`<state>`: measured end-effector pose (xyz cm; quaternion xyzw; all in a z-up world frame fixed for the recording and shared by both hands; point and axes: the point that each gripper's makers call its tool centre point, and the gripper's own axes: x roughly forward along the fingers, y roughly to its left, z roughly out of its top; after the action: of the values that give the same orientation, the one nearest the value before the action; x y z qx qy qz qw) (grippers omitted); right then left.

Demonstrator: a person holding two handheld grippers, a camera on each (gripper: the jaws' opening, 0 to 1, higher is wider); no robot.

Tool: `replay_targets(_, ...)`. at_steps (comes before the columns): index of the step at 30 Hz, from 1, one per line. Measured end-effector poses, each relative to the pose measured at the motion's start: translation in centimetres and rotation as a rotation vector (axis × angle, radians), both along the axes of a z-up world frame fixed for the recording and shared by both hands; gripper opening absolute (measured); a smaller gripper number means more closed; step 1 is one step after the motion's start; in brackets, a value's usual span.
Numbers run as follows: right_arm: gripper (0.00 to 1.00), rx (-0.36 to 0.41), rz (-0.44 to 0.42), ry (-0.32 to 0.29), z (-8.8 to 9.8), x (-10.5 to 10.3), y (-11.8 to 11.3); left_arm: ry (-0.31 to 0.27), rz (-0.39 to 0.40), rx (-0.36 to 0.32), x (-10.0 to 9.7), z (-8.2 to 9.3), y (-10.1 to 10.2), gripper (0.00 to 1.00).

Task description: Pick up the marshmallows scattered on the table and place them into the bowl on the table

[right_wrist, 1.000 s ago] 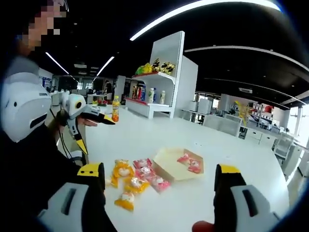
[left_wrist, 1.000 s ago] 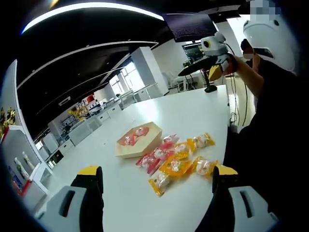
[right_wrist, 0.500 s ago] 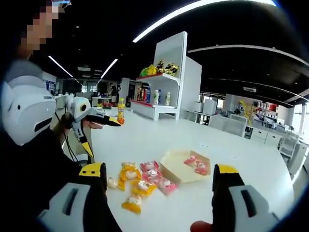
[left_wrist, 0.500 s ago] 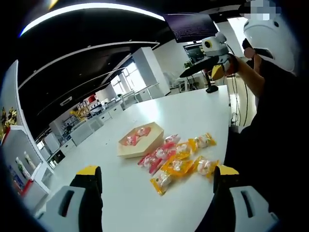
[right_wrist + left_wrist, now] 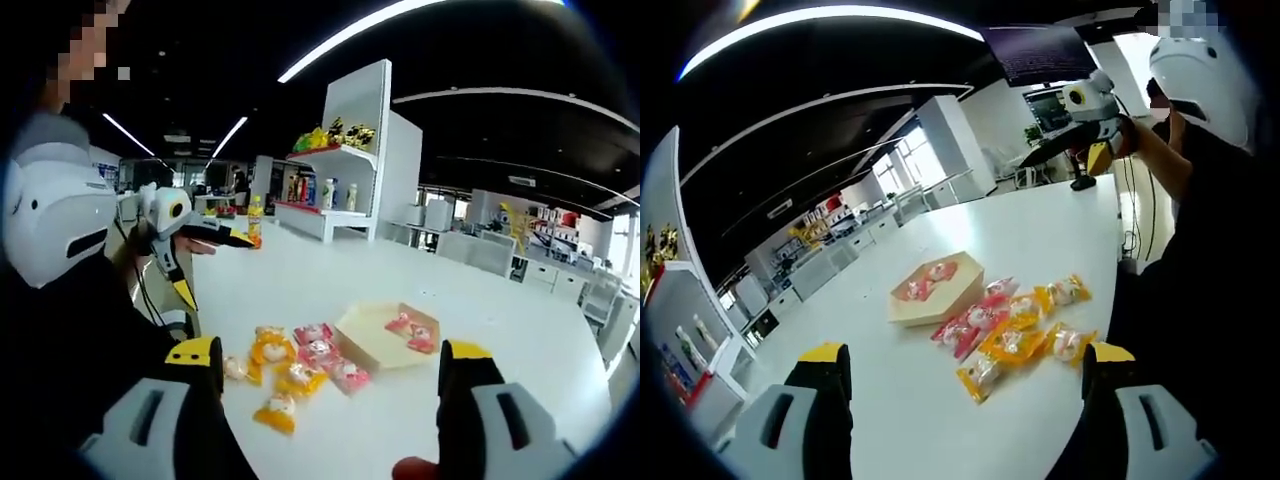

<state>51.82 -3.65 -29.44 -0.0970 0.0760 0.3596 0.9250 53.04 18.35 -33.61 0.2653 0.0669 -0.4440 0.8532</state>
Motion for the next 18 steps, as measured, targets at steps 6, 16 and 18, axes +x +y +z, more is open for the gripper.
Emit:
replay_targets(6,0.84,-0.003,-0.003,0.013,-0.6,0.3,0.1,0.001,-0.006,0.006,0.0,-0.1,-0.2,0.95)
replay_targets(16,0.83,-0.026,0.006,0.043,-1.9,0.7,0.6,0.005,-0.005,0.009,0.0,-0.3,0.0,0.95)
replay_targets(18,0.83,-0.021,0.011,0.049,-2.1,0.7,0.8,0.004,-0.004,0.009,0.0,-0.3,0.0,0.95)
